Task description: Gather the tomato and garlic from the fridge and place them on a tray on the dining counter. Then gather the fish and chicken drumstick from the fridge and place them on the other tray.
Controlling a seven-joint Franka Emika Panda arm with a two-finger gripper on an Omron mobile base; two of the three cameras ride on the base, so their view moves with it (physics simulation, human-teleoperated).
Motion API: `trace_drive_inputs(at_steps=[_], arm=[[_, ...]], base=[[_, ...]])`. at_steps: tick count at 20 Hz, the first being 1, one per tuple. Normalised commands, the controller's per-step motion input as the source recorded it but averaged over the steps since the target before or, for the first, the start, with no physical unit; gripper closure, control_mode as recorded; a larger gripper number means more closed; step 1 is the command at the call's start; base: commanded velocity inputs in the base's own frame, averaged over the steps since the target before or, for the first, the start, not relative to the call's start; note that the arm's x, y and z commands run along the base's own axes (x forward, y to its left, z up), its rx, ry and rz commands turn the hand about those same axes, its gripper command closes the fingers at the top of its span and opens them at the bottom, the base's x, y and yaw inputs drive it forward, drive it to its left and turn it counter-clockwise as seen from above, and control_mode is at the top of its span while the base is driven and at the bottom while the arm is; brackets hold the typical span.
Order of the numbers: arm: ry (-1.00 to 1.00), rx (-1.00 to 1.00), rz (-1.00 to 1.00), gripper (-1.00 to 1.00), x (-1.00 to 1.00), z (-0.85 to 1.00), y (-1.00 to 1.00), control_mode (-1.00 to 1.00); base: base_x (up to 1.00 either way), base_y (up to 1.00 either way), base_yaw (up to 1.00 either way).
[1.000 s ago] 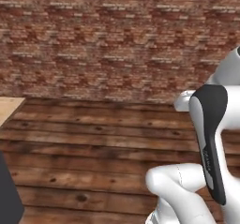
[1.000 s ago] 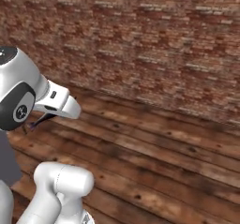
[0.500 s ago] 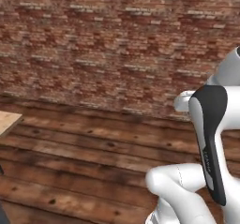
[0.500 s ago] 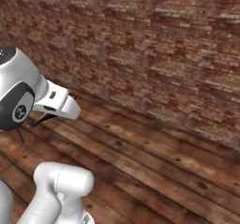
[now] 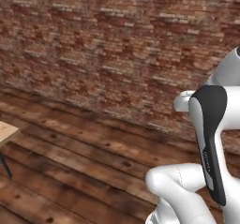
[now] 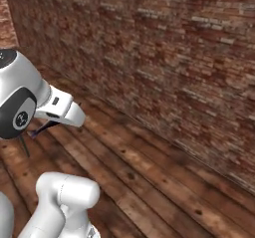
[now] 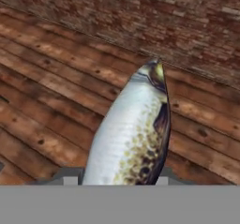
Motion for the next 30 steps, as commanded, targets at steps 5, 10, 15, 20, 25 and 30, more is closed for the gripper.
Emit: trace_drive_inputs(at_steps=[5, 10, 15, 20, 25, 30], arm=[[0.0, 0.0, 0.0, 1.0, 0.0, 0.0, 0.0, 1.0], [0.0, 0.0, 0.0, 1.0, 0.0, 0.0, 0.0, 1.0], [0.0, 0.0, 0.0, 1.0, 0.0, 0.0, 0.0, 1.0], [0.0, 0.0, 0.0, 1.0, 0.0, 0.0, 0.0, 1.0], [0.0, 0.0, 0.0, 1.0, 0.0, 0.0, 0.0, 1.0], [0.0, 0.0, 0.0, 1.0, 0.0, 0.0, 0.0, 1.0]], base=[[1.0, -0.45, 0.41], [1.0, -0.46, 0.4], [1.0, -0.34, 0.45], [1.0, -0.05, 0.58], [1.0, -0.12, 0.55], [1.0, -0.13, 0.43]])
